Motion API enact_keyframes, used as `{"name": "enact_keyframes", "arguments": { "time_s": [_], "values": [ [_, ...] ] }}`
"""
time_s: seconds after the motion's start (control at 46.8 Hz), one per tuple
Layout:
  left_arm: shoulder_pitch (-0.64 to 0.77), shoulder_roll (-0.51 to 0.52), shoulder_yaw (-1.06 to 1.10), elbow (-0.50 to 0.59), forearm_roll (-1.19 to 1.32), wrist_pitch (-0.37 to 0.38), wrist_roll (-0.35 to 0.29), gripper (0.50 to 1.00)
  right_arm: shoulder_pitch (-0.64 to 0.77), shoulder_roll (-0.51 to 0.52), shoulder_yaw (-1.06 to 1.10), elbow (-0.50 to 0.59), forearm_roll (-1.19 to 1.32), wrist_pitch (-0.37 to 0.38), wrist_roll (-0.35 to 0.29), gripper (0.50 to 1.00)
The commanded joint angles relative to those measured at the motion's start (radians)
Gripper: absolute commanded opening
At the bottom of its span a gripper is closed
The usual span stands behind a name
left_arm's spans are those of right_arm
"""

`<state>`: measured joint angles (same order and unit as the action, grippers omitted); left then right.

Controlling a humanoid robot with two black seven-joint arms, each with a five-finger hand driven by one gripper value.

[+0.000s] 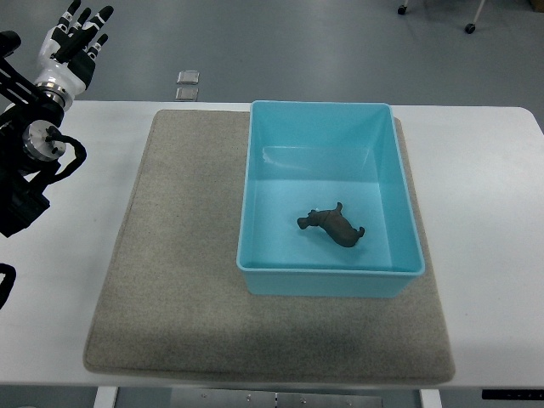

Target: Place brown hippo in blue box with left hand

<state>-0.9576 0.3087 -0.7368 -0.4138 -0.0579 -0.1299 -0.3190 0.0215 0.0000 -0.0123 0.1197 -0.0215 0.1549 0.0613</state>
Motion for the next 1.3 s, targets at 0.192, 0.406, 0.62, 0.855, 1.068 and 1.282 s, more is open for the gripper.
{"name": "enact_keyframes", "arguments": {
  "time_s": [0.192,0.406,0.62,0.855,1.068,1.282],
  "values": [
    [0.017,-0.003,-0.004,0.003,-0.011,0.001,0.0,0.994,0.0,0.0,0.0,0.0,0.0,0.0,0.0,0.936],
    [0.017,-0.005,-0.003,0.001,-0.063,0.001,0.0,0.994,0.0,0.0,0.0,0.0,0.0,0.0,0.0,0.936],
    [0.017,-0.005,-0.004,0.0,-0.072,0.01,0.0,0.994,0.0,0.0,0.0,0.0,0.0,0.0,0.0,0.936],
    [0.016,-0.011,-0.004,-0.002,-0.108,0.01,0.0,0.996,0.0,0.0,0.0,0.0,0.0,0.0,0.0,0.936],
    [0.016,-0.022,-0.003,-0.002,-0.152,0.015,0.0,0.994,0.001,0.0,-0.002,0.009,-0.008,0.011,-0.001,0.936],
    [0.014,-0.034,-0.004,-0.002,-0.152,0.016,0.0,0.996,0.001,0.0,-0.006,0.011,-0.011,0.008,-0.003,0.936]
  ]
}}
